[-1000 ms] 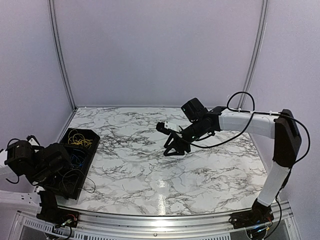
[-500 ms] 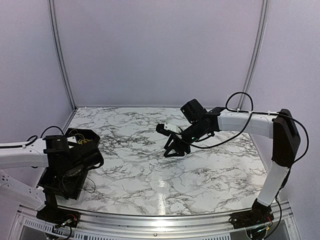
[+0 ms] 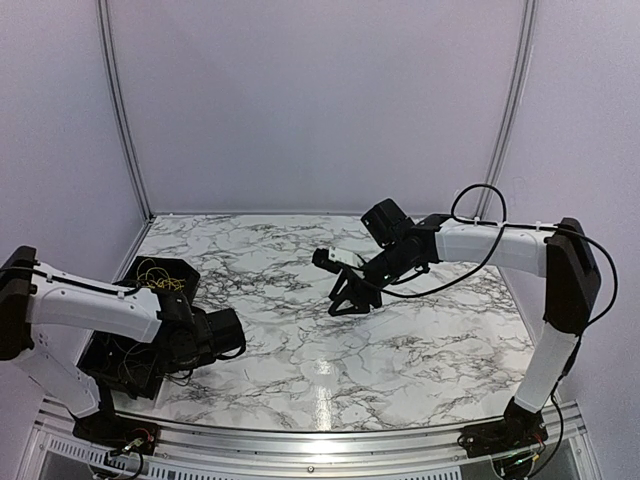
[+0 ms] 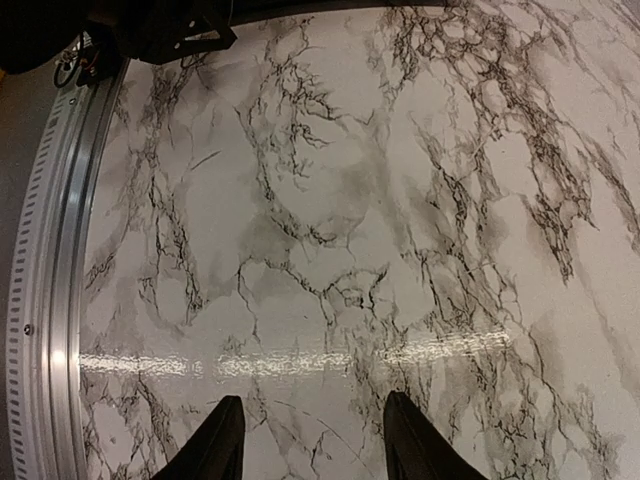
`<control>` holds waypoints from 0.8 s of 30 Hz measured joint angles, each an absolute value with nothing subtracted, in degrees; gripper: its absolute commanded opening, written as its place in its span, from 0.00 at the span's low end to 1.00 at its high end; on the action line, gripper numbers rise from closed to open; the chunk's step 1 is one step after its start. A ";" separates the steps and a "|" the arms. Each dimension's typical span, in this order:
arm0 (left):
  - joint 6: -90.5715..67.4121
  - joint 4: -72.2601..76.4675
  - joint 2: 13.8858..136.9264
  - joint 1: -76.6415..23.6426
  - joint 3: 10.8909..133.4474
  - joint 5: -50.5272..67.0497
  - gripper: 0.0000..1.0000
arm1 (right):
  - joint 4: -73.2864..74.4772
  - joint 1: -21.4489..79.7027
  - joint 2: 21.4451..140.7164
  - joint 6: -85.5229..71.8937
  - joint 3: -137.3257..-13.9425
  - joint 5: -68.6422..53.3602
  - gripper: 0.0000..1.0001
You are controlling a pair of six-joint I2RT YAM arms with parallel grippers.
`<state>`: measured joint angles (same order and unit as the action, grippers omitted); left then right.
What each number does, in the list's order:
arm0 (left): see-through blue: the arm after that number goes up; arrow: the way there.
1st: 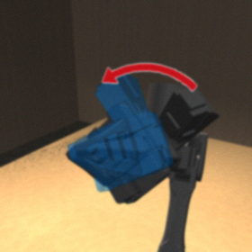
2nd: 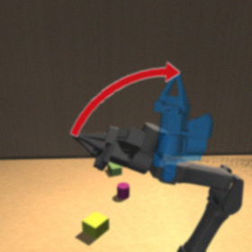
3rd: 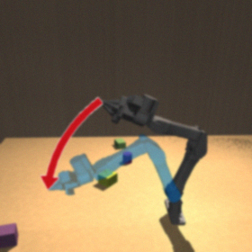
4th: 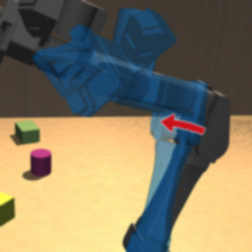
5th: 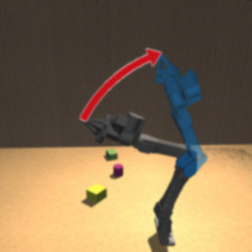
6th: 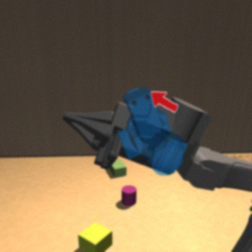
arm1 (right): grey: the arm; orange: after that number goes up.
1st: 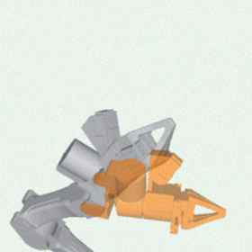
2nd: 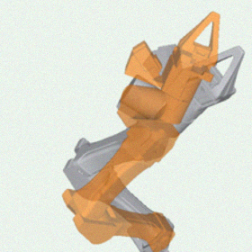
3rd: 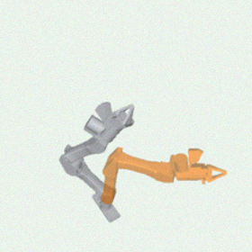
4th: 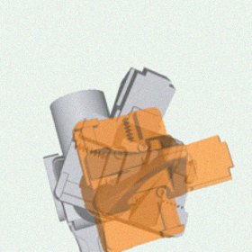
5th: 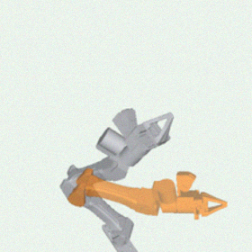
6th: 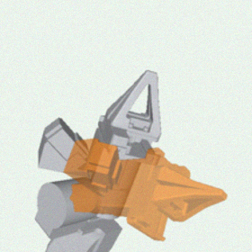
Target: Untangle the cables
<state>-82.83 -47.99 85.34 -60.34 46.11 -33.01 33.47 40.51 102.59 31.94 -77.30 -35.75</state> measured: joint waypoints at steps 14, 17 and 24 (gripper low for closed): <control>-84.27 -43.51 91.07 -59.48 42.63 -32.53 0.06 | 33.67 40.51 102.59 32.69 -77.30 -35.75 0.48; -84.29 -43.00 89.25 -59.29 41.56 -32.60 0.00 | 33.71 40.51 102.67 32.80 -77.32 -35.75 0.47; -86.91 -46.41 77.19 -59.24 40.42 -35.62 0.00 | 34.00 40.51 103.20 32.86 -77.32 -35.79 0.47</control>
<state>-86.91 -46.41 77.19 -59.24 40.42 -35.62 34.00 40.51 103.20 32.86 -77.32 -35.79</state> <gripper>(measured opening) 0.021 0.475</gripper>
